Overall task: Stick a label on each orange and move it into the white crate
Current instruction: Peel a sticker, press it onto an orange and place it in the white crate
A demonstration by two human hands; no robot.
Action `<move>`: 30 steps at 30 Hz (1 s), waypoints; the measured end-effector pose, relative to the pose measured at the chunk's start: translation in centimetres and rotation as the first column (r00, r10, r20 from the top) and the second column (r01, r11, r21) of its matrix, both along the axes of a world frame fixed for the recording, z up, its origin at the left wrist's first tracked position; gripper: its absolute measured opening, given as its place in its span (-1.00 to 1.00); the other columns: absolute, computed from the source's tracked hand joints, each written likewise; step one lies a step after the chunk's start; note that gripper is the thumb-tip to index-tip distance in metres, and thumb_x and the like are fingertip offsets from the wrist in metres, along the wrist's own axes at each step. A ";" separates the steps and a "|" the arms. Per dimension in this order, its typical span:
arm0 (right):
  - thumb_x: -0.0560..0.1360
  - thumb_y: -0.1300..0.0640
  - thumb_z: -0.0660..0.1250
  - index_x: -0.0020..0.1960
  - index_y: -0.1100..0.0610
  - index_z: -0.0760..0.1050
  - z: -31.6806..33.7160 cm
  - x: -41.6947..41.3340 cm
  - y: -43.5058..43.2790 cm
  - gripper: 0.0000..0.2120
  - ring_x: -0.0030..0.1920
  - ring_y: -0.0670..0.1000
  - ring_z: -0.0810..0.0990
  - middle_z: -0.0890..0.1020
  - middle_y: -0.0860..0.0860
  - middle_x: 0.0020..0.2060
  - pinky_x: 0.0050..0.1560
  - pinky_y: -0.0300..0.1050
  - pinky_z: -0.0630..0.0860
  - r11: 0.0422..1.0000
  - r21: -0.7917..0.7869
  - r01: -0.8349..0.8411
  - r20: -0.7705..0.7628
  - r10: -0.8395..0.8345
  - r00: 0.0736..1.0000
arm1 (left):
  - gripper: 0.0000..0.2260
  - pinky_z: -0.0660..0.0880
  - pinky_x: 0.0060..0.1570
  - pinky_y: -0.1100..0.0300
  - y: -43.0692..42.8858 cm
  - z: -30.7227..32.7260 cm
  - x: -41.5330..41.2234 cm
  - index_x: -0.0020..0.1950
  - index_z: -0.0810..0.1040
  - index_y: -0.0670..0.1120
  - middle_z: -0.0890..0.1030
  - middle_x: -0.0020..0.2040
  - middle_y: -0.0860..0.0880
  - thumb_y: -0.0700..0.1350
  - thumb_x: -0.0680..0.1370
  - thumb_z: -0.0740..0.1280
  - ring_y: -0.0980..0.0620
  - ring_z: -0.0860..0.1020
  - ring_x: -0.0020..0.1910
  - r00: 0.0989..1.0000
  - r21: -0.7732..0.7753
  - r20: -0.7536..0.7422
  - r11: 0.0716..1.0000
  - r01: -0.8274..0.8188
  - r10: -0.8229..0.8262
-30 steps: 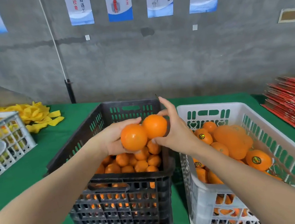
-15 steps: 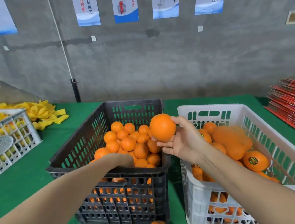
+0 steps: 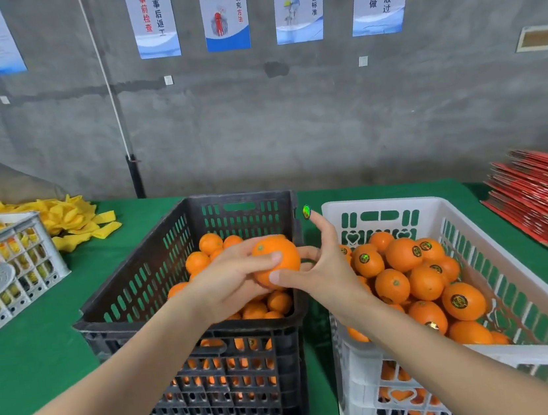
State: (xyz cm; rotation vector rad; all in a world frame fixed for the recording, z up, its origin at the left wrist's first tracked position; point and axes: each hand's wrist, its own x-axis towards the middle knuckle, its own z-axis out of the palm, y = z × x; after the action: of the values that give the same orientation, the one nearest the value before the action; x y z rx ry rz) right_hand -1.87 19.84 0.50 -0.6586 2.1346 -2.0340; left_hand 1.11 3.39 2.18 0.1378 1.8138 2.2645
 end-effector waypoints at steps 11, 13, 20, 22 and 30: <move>0.48 0.22 0.36 -0.15 0.02 0.59 3.8 2.2 4.9 -0.88 0.22 -0.05 0.50 0.58 -0.05 0.16 0.32 0.03 0.37 0.997 -0.045 0.063 -0.086 -0.066 0.994 | -0.30 0.62 -0.11 0.03 2.9 0.6 2.3 0.34 0.38 -0.08 0.57 0.22 -0.21 0.11 0.25 0.46 -0.15 0.68 -0.09 0.954 0.172 0.184 0.948 -0.267 0.236; 0.48 0.24 0.36 -0.21 0.04 0.61 3.9 2.9 5.1 -0.85 0.21 -0.06 0.50 0.58 -0.04 0.15 0.27 -0.06 0.40 1.000 -0.002 0.017 -0.097 -0.017 0.995 | -0.27 0.63 -0.09 0.02 3.7 0.3 2.6 0.32 0.41 -0.09 0.58 0.19 -0.22 0.17 0.22 0.45 -0.11 0.68 -0.18 0.948 0.137 0.177 0.947 -0.290 0.264; 0.47 0.19 0.38 -0.26 -0.03 0.54 3.1 4.0 4.9 -0.82 0.18 -0.12 0.47 0.50 -0.14 0.10 0.20 -0.08 0.46 0.978 0.190 0.082 -0.325 -0.016 0.946 | -0.47 0.60 -0.28 0.18 5.4 0.0 2.9 0.16 0.52 -0.07 0.70 -0.10 -0.10 0.22 0.32 0.35 0.01 0.68 -0.24 0.954 0.044 0.072 0.955 -0.295 0.291; 0.47 0.17 0.38 -0.26 -0.04 0.51 2.8 4.1 4.9 -0.82 0.18 -0.12 0.45 0.50 -0.10 0.10 0.23 0.03 0.43 0.965 0.217 0.146 -0.393 -0.051 0.918 | -0.51 0.64 -0.18 0.16 5.8 0.1 3.0 0.12 0.54 -0.05 0.71 -0.16 -0.04 0.23 0.33 0.34 0.05 0.67 -0.23 0.959 0.032 0.038 0.958 -0.283 0.282; 0.44 0.16 0.43 -0.18 0.14 0.57 1.0 4.3 5.0 -0.93 -0.11 -0.10 0.51 0.53 -0.05 -0.09 -0.09 -0.01 0.54 0.904 0.155 0.399 -0.603 -0.233 0.763 | -0.42 0.60 -0.19 0.17 7.4 -0.3 3.4 0.25 0.50 -0.11 0.62 0.11 -0.10 0.20 0.34 0.36 -0.02 0.63 -0.01 0.937 -0.013 0.004 0.937 -0.349 0.349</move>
State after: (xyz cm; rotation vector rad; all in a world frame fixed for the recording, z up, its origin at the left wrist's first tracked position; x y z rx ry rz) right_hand 2.41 24.86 1.49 -1.0268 2.9983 -1.7608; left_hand 4.49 10.74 1.85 -0.2123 1.9808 2.4774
